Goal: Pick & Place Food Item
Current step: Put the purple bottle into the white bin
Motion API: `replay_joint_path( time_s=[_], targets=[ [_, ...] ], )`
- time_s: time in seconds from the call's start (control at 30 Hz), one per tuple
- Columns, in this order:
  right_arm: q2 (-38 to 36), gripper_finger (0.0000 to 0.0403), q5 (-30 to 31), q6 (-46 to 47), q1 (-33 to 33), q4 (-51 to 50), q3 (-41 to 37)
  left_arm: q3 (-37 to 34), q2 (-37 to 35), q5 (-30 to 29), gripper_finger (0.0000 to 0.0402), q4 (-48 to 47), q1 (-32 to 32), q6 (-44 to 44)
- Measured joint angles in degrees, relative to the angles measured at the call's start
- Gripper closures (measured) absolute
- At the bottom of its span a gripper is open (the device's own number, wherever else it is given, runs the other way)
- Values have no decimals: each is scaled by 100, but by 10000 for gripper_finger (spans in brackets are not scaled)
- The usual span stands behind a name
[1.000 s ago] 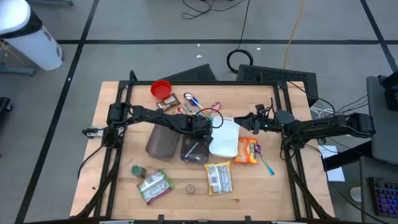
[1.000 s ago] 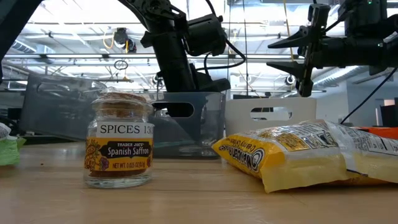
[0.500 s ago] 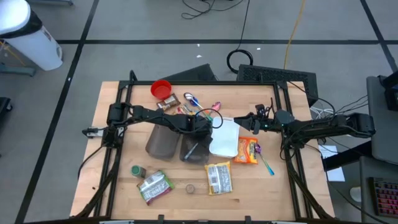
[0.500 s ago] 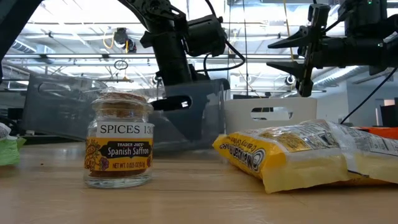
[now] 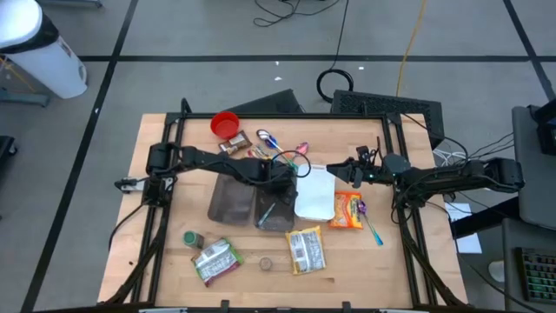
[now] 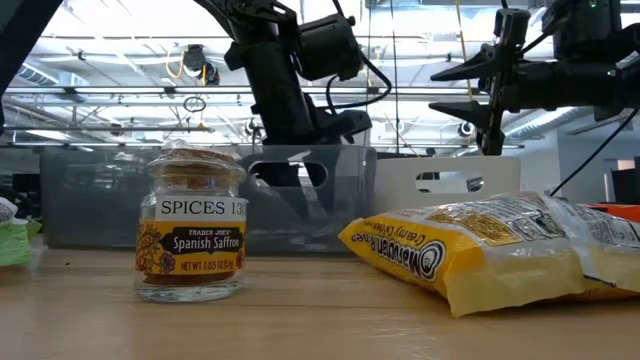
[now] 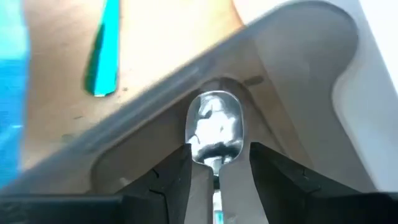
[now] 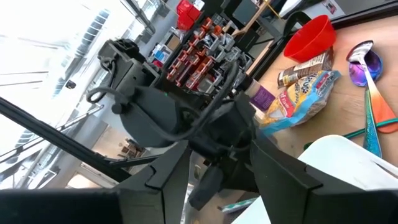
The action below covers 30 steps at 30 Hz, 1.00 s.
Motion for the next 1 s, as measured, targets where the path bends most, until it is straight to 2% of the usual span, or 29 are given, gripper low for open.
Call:
replay_joint_path(
  time_s=[0.23, 0.4, 0.8, 1.0],
  targets=[
    [-1, 239, 0, 0, 0, -37, 0, 4, -113, 89, 229, -32, 61, 80],
    [0, 239, 9, -2, 0, -37, 0, 4, -450, 58, 229, -123, 226, 358],
    [-2, 239, 56, -127, -11, 52, -2, 7, -2367, 168, 229, 95, 824, 814],
    [-2, 239, 175, -109, -11, 166, -2, 14, -3320, 150, 229, 657, 1055, 949]
  ],
)
